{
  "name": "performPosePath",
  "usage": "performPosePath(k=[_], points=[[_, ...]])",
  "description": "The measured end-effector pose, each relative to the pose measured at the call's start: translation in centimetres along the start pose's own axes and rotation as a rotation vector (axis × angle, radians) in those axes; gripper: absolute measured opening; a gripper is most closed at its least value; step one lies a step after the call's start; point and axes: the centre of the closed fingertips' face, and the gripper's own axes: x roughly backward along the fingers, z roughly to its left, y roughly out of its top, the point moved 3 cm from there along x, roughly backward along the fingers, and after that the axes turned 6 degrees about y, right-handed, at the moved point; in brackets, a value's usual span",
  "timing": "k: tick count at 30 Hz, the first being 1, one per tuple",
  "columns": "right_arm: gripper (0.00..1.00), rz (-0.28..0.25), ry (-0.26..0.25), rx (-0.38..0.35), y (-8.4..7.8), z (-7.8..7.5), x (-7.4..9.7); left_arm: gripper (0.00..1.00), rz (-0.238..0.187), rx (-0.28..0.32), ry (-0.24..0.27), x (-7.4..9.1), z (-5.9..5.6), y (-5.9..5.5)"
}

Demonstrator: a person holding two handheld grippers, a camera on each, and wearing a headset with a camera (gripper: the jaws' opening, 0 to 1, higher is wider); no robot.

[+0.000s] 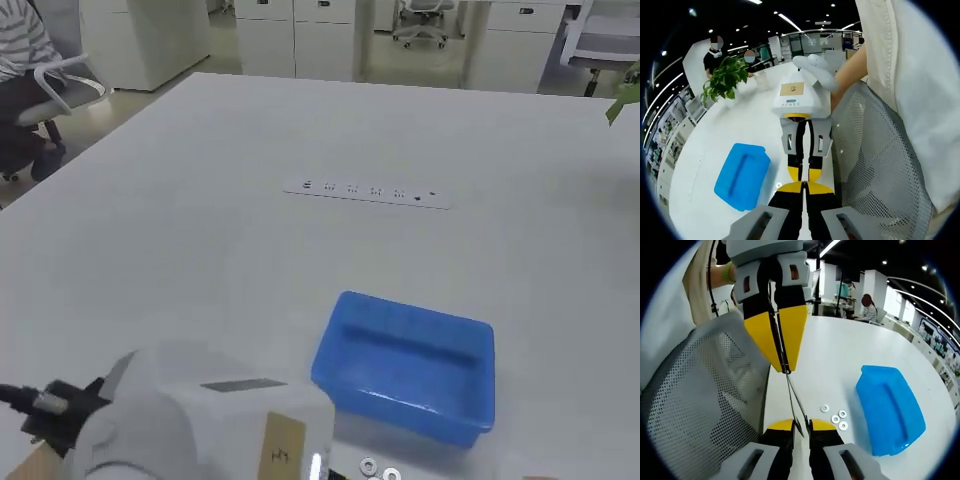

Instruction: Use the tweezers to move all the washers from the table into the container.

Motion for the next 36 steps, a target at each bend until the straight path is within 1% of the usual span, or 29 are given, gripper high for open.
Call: performPosePath(k=[4,9,11,12,13,15,18,21,22,23,25,27,28,29,30,31,32,33,36], points=[[0.07,-0.026,-0.003,-0.019,0.5,-0.9,-0.6,0.0,0.017,0.001,0.007,0.1,1.0,-0.1],[0.07,-0.029,-0.002,-0.02,0.6,-1.6,-1.1,0.0,0.041,-0.003,0.001,-0.2,1.8,-0.3],[0.07,-0.026,0.008,-0.031,0.5,-1.7,-1.2,0.0,0.059,0.02,-0.006,-0.4,2.1,-0.6],[0.07,-0.027,0.017,-0.042,0.5,-1.7,-1.3,0.0,0.061,0.032,-0.012,-0.5,2.1,-0.6],[0.07,-0.02,0.019,-0.038,0.4,-1.7,-1.4,0.0,0.051,0.039,-0.022,-0.5,2.2,-0.3],[0.07,-0.017,0.025,-0.036,0.4,-1.7,-1.4,0.0,0.063,0.04,-0.031,-0.6,2.2,-0.2],[0.07,-0.039,0.029,-0.042,0.8,-1.6,-1.3,0.0,0.074,0.034,-0.042,-0.4,2.4,0.1],[0.07,-0.028,0.029,-0.044,0.4,-1.6,-1.7,0.0,0.087,0.059,-0.057,-0.7,2.7,-0.4],[0.07,-0.029,0.026,-0.043,0.4,-1.6,-1.7,0.0,0.071,0.058,-0.053,-0.6,2.8,-0.2],[0.07,-0.032,0.022,-0.046,0.5,-1.7,-1.6,0.0,0.078,0.051,-0.051,-0.5,2.9,-0.3],[0.07,-0.034,0.014,-0.046,0.6,-1.8,-1.5,0.0,0.08,0.047,-0.052,-0.5,2.9,-0.2],[0.07,-0.037,0.022,-0.059,0.4,-1.7,-1.5,0.0,0.087,0.049,-0.06,-0.5,2.9,-0.3],[0.07,-0.035,0.028,-0.067,0.3,-1.7,-1.6,0.0,0.098,0.046,-0.062,-0.7,2.9,-0.5],[0.07,-0.034,0.031,-0.069,0.2,-1.7,-1.7,0.0,0.086,0.042,-0.061,-0.6,2.9,-0.3],[0.08,-0.028,0.031,-0.069,0.1,-1.7,-1.7,0.0,0.088,0.052,-0.068,-0.6,3.0,-0.2],[0.08,-0.025,0.031,-0.066,0.1,-1.7,-1.7,0.0,0.091,0.048,-0.066,-0.6,3.0,-0.2],[0.09,-0.023,0.028,-0.061,0.2,-1.7,-1.7,0.0,0.092,0.051,-0.066,-0.7,3.1,-0.2],[0.1,-0.025,0.028,-0.059,0.3,-1.7,-1.6,0.0,0.093,0.066,-0.073,-0.7,3.2,-0.1],[0.17,-0.046,0.019,-0.061,1.0,-1.7,-1.3,0.0,0.093,0.077,-0.09,-0.7,3.2,-0.1]])
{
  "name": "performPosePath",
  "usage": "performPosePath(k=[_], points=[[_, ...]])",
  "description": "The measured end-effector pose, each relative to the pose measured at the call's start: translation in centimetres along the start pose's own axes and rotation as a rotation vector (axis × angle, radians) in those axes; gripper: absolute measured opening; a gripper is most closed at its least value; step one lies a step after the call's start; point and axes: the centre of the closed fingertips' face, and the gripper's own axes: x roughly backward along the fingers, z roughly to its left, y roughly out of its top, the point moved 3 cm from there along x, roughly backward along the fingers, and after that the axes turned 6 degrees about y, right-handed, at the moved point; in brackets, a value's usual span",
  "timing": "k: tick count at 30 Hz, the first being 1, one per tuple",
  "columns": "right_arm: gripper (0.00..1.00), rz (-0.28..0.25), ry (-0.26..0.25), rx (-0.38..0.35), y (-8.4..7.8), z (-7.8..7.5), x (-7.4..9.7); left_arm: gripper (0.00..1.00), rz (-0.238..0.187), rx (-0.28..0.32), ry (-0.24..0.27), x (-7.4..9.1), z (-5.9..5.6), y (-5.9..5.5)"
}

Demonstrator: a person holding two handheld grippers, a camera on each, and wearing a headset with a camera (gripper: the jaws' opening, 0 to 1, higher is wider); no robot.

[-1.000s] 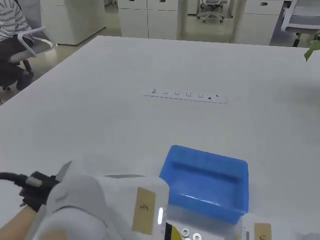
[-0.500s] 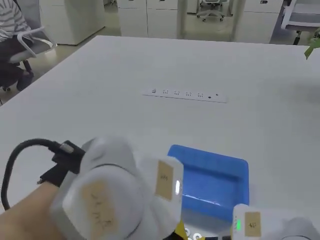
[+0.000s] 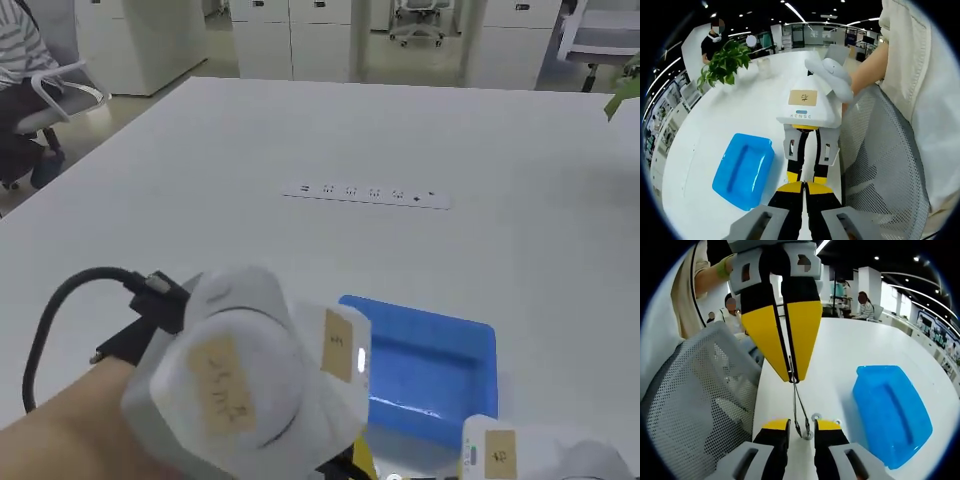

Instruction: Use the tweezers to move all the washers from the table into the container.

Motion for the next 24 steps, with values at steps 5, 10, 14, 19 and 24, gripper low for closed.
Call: performPosePath(k=[5,10,14,19,24], points=[[0.19,-0.044,0.0,0.011,1.8,0.0,0.7,0.0,0.019,0.012,-0.033,0.0,0.0,-0.1],[0.19,-0.033,0.023,0.023,2.1,-0.1,0.5,0.0,0.014,0.059,-0.044,-0.1,0.3,-0.1],[0.12,-0.027,0.036,0.027,1.9,-0.1,0.4,0.0,0.015,0.069,-0.05,-0.2,0.2,-0.1],[0.04,0.01,0.033,0.081,1.5,0.2,0.3,0.0,-0.024,0.114,-0.035,-0.6,0.1,0.1],[0.02,-0.021,0.027,0.005,1.3,0.0,0.6,0.0,-0.247,0.382,-0.035,-0.3,0.3,0.5]])
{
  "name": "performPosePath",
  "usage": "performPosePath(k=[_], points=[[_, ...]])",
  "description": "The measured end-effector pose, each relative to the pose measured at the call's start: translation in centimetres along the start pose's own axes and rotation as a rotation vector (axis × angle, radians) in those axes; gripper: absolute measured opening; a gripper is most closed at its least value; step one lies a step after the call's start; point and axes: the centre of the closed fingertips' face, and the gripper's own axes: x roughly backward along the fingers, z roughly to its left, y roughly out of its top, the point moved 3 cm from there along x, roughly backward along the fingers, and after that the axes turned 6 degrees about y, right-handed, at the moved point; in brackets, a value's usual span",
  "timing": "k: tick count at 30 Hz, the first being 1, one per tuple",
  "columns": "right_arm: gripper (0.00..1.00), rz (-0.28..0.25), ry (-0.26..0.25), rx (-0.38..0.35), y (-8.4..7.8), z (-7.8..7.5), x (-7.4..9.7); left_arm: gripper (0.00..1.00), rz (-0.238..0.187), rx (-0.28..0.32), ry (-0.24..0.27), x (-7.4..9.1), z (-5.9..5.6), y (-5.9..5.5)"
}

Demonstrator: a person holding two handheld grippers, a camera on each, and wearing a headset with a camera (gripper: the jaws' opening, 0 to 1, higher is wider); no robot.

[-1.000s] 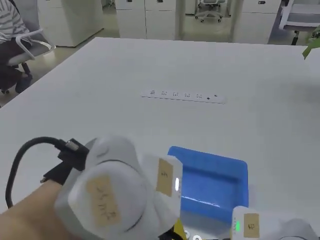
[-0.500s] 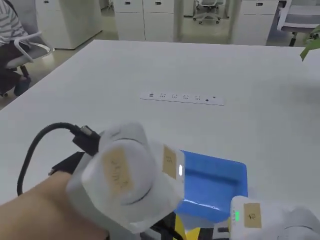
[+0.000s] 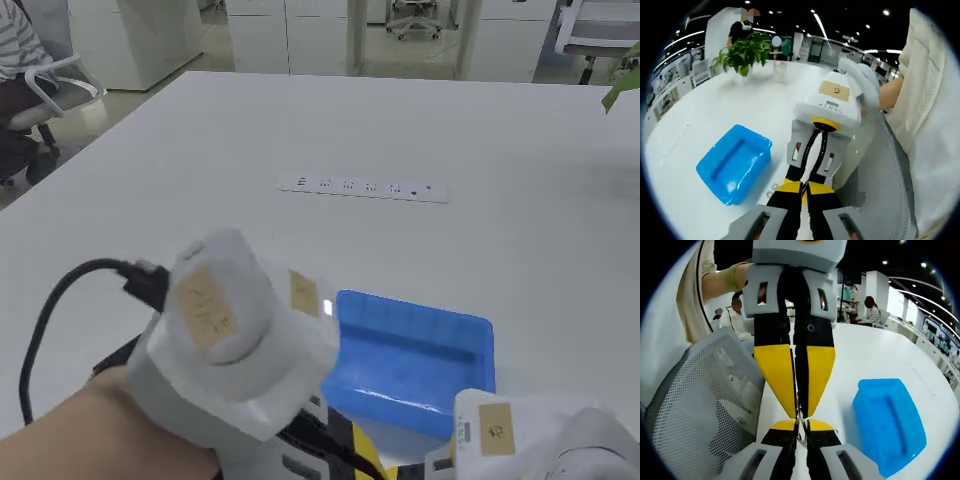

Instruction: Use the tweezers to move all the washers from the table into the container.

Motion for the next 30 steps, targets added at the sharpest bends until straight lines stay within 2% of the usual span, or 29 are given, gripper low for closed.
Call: performPosePath(k=[2,4,5,9,10,12,14,15,18,22,24,25,26,27,29,30], points=[[0.02,-0.045,-0.021,-0.079,0.0,-0.5,0.1,0.09,-0.109,0.134,0.019,0.9,0.2,0.5],[0.02,-0.087,-0.037,-0.151,-0.1,-1.1,0.3,0.17,-0.194,0.203,0.052,2.0,0.5,0.6],[0.02,-0.105,-0.04,-0.184,-0.1,-1.3,0.4,0.18,-0.217,0.217,0.078,2.4,0.8,0.5],[0.02,-0.168,-0.038,-0.309,-0.4,-1.9,0.7,0.33,-0.23,0.249,0.22,4.0,1.3,-1.3],[0.02,-0.178,-0.031,-0.331,-0.5,-2.0,0.8,0.37,-0.229,0.253,0.236,4.2,1.2,-1.7],[0.01,-0.197,-0.032,-0.352,-0.5,-2.3,1.0,0.45,-0.219,0.262,0.299,4.6,1.1,-2.7],[0.01,-0.211,-0.034,-0.403,-0.6,-2.5,1.2,0.55,-0.229,0.263,0.341,4.8,0.9,-3.1],[0.01,-0.215,-0.037,-0.404,-0.7,-2.6,1.3,0.6,-0.244,0.264,0.364,4.9,0.6,-3.3],[0.01,-0.227,-0.041,-0.417,-0.6,-2.6,1.6,0.65,-0.268,0.275,0.405,4.9,0.2,-3.8],[0.01,-0.247,-0.032,-0.424,-0.3,-2.4,1.6,0.7,-0.34,0.313,0.462,5.2,0.1,-4.1],[0.02,-0.248,-0.036,-0.427,-0.4,-2.4,1.5,0.74,-0.349,0.313,0.497,5.3,0.2,-4.4],[0.02,-0.248,-0.036,-0.437,-0.5,-2.3,1.5,0.75,-0.339,0.308,0.517,5.4,0.4,-4.6],[0.03,-0.253,-0.039,-0.454,-0.7,-2.4,1.5,0.77,-0.328,0.287,0.568,5.6,0.8,-4.9],[0.03,-0.259,-0.04,-0.466,-0.8,-2.4,1.5,0.78,-0.324,0.269,0.586,5.7,0.9,-5.0],[0.03,-0.276,-0.037,-0.49,-0.8,-2.5,1.6,0.8,-0.351,0.27,0.615,5.8,1.1,-4.8],[0.03,-0.279,-0.039,-0.495,-0.8,-2.5,1.6,0.81,-0.36,0.272,0.609,5.8,1.1,-4.8]])
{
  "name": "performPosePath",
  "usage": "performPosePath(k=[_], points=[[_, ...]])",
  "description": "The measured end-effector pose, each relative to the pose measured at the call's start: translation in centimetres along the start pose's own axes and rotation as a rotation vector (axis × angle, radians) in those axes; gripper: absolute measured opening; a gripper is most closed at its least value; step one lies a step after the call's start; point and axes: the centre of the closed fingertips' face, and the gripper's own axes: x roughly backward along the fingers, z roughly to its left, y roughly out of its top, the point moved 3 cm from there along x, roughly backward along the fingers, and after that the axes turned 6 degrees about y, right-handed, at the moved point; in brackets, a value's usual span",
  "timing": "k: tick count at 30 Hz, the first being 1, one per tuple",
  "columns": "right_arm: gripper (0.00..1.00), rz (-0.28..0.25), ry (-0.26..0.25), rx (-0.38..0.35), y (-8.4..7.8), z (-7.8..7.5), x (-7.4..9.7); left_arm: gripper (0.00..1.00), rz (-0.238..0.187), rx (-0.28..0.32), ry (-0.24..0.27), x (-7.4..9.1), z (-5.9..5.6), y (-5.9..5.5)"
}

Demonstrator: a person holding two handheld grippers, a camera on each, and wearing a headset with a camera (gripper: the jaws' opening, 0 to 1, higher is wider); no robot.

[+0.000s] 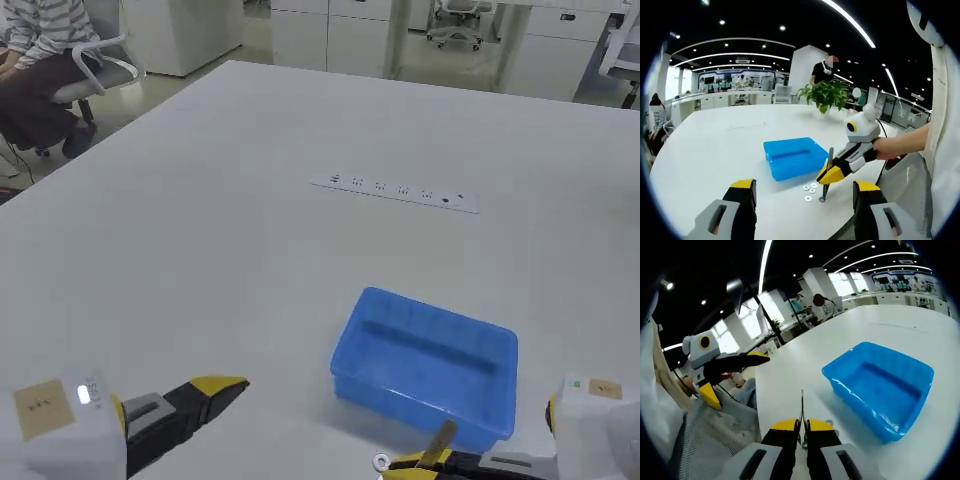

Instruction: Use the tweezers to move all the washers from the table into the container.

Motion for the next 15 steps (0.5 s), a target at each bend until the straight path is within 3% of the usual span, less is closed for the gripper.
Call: performPosePath(k=[3,11,15], points=[[0.03,0.005,-0.005,-0.002,0.02,-0.05,0.0,0.83,-0.012,-0.026,0.02,-0.01,0.36,0.16],[0.03,0.02,-0.004,0.028,0.06,0.58,-0.37,0.84,-0.005,-0.04,0.014,-0.05,0.38,-0.15],[0.04,0.051,-0.021,0.097,-0.2,0.88,-0.63,0.85,-0.004,-0.043,0.006,-0.1,0.28,-0.21]])
